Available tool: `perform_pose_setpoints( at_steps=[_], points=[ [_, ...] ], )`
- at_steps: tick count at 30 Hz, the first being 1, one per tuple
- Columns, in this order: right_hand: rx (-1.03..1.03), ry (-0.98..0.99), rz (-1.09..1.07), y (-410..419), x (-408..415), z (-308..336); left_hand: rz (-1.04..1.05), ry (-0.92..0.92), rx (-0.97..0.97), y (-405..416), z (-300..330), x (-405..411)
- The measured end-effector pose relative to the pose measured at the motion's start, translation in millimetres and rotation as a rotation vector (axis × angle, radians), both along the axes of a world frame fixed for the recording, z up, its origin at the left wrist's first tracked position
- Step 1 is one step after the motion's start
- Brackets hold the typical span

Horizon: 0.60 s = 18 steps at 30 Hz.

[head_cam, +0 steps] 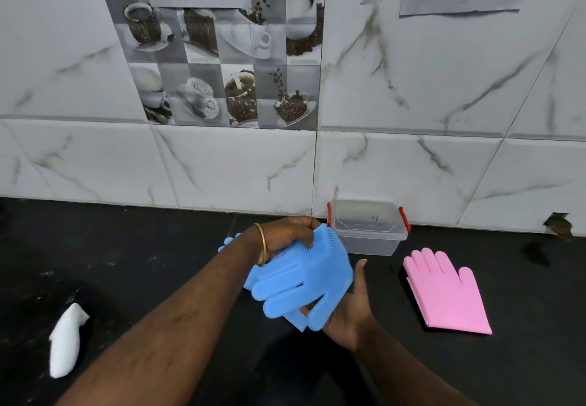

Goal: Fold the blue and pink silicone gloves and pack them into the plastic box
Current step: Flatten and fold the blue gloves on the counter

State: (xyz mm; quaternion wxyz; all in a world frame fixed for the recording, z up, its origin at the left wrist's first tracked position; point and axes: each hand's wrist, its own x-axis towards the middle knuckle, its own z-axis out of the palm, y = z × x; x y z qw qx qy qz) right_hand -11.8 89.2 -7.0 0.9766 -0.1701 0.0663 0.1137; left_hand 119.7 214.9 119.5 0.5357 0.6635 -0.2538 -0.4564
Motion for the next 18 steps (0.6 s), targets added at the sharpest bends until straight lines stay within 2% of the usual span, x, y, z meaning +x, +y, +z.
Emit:
perform_pose_setpoints(
  at_steps=[3,7,11,14,17,18],
  points=[
    [0.064,-0.047,-0.093,-14.8,-3.9,21.1,-0.078,0.069,-0.001,-3.4,3.0,-3.5],
    [-0.087,0.083,-0.27,-51.5,-7.8,42.6,-0.009,0.017,0.125,0.4,-13.9,-2.4],
    [-0.127,0.187,-0.413,-74.1,-16.2,56.9,0.232,-0.078,0.201,-10.5,-43.3,-9.5],
    [-0.132,0.204,-0.474,-86.7,-23.1,66.8,0.438,-0.114,0.161,-29.1,-64.7,-32.8],
    [-0.126,0.216,-0.514,-92.7,-27.1,76.1,0.877,-0.389,0.032,-41.4,-79.6,-74.2],
    [-0.135,0.219,-0.538,-93.1,-27.2,79.8,0.895,-0.461,-0.028,-41.4,-81.3,-93.9]
  ],
)
